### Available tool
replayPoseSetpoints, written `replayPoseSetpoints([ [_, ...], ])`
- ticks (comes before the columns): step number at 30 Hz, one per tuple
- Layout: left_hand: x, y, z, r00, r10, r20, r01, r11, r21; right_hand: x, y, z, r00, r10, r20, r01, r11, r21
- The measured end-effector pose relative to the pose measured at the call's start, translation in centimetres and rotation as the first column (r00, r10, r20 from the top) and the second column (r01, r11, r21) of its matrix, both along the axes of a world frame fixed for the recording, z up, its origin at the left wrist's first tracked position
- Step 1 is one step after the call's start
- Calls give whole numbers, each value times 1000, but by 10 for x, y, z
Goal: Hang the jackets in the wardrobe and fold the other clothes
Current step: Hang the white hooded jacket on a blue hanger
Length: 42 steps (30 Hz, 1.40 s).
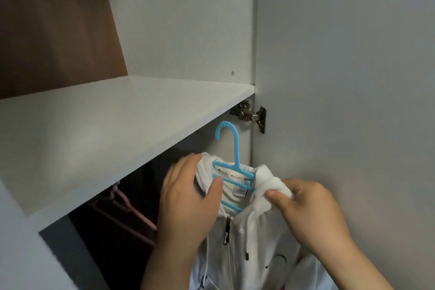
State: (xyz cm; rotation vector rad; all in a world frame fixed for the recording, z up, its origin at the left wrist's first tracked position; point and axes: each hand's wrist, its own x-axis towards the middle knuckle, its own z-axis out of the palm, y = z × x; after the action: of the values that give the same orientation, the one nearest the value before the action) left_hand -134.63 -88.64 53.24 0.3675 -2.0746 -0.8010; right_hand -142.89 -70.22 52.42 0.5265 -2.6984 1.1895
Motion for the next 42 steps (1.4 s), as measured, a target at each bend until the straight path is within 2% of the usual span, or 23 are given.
replayPoseSetpoints([
  [4, 4, -4, -31, 988, 7, -154, -19, 997, -75, -15, -19, -22, 995, -6, -103, 7, 1000, 9],
  [7, 7, -10, -47, 979, 32, -199, -53, 994, -100, -25, -30, -38, 988, -5, -156, 7, 1000, 9],
  [12, 7, -11, -63, 987, 89, -136, -118, 967, -225, -35, -45, -74, 974, -24, -225, 18, 999, -29],
  [15, 10, -6, -80, 978, 121, -167, -162, 951, -262, -35, -43, -99, 960, -19, -279, 0, 997, -71],
  [20, 25, 0, -108, 953, 268, -140, -300, 900, -317, -21, -23, -133, 946, -59, -318, 27, 994, -104],
  [25, 34, -2, -103, 907, 393, -149, -420, 869, -261, -13, -12, -135, 949, -30, -313, -8, 993, -121],
  [28, 27, -1, -88, 901, 385, -201, -409, 907, -98, -13, -15, -128, 947, -18, -320, -31, 988, -148],
  [30, 18, -6, -74, 890, 399, -220, -423, 903, -72, -19, -22, -124, 944, -9, -330, -51, 984, -173],
  [32, 7, -13, -61, 879, 422, -222, -465, 862, -204, -26, -30, -120, 939, -9, -343, -61, 980, -191],
  [34, -6, -23, -51, 861, 453, -231, -508, 780, -364, -34, -41, -115, 937, -2, -351, -72, 978, -197],
  [37, -24, -44, -43, 827, 517, -220, -560, 721, -408, -43, -60, -108, 936, 22, -351, -93, 978, -188],
  [39, -38, -61, -41, 791, 592, -156, -593, 678, -434, -49, -73, -107, 939, 46, -342, -116, 975, -189],
  [42, -54, -91, -35, 705, 709, -34, -572, 539, -618, -62, -88, -109, 948, 72, -311, -139, 970, -199],
])
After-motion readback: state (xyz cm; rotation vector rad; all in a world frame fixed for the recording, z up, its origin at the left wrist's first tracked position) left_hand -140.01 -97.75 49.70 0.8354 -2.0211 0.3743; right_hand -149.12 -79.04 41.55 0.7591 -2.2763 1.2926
